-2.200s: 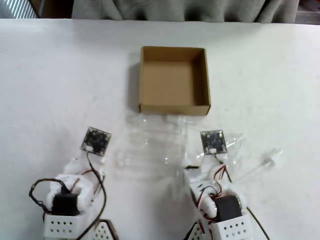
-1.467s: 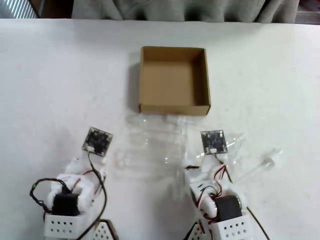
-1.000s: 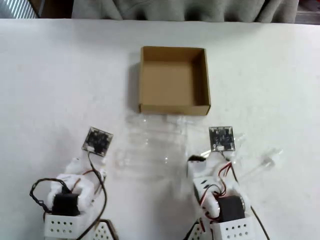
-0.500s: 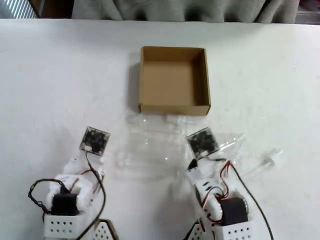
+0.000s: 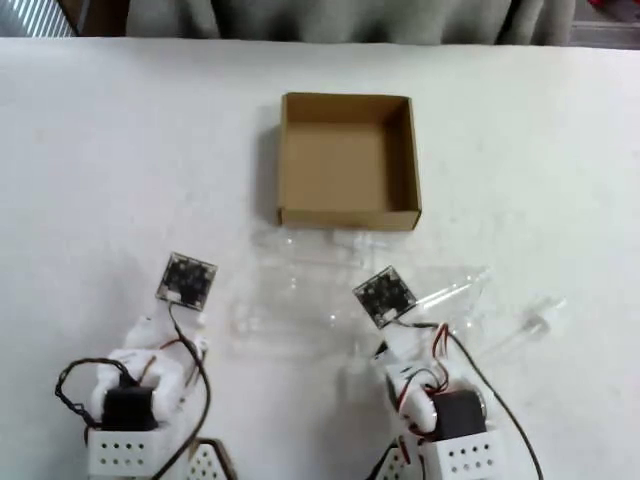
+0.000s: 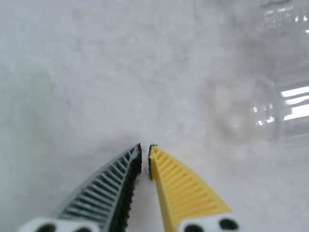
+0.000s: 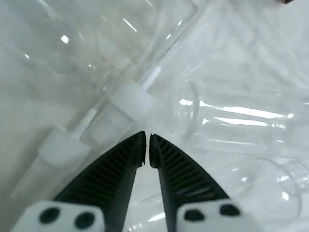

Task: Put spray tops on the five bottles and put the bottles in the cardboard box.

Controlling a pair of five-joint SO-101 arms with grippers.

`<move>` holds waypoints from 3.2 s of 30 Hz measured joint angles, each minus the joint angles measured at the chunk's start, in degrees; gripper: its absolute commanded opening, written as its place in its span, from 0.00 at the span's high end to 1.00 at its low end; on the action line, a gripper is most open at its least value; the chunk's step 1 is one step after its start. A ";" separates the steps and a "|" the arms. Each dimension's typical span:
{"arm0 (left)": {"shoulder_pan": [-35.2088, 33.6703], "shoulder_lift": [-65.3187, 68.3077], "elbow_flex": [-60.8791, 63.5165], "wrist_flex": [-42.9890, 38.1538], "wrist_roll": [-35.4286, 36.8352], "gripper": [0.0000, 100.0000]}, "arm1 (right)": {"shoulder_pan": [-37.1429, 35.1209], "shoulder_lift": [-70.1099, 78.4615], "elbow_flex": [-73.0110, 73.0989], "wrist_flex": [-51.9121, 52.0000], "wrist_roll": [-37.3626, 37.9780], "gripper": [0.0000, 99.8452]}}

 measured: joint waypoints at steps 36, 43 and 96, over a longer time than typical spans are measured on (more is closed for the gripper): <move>1.41 0.00 -0.09 -12.40 0.00 0.95 | 0.00 0.09 0.00 0.00 0.18 0.98; 2.55 0.09 -9.67 -8.88 0.00 0.95 | 0.00 0.09 0.00 0.00 0.18 0.98; 11.78 51.78 -35.60 -20.75 10.55 0.77 | 7.74 -0.35 -7.91 -6.24 0.44 0.98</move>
